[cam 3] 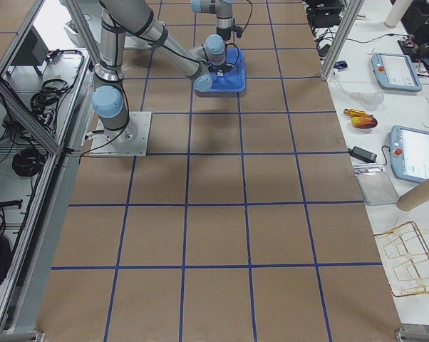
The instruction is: Assemble white blocks and place on blue tray
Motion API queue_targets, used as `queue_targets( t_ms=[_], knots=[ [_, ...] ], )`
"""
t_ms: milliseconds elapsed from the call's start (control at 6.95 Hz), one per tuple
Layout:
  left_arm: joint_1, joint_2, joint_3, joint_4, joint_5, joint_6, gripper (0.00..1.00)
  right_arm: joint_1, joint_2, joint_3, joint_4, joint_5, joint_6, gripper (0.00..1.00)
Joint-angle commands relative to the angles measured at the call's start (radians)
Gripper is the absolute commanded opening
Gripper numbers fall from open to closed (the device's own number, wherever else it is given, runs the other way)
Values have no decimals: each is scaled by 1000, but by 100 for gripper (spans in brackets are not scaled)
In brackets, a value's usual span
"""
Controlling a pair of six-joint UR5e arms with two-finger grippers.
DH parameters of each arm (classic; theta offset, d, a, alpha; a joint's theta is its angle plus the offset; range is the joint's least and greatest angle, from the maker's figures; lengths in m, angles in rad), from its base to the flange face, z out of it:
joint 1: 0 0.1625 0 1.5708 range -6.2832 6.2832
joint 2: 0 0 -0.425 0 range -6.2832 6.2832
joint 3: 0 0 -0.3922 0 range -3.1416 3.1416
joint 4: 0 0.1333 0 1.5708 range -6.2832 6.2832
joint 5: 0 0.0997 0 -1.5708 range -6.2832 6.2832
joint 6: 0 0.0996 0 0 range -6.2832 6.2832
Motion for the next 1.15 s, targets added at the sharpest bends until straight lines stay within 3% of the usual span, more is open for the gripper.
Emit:
queue_targets(
  t_ms=[0, 719, 863, 1007],
  knots=[
    [0, 0, 1, 0, 1, 0, 10, 0, 2, 3, -4, 0, -1, 16],
    [-3, 0, -3, -1, 1, -1, 10, 0, 18, 3, -3, 0, 15, 21],
    [-3, -2, -1, 0, 1, -1, 10, 2, 20, 6, -1, -1, 25, 49],
    [-3, 0, -1, -1, 1, -1, 10, 0, 18, 0, -4, -4, 38, 99]
  ],
)
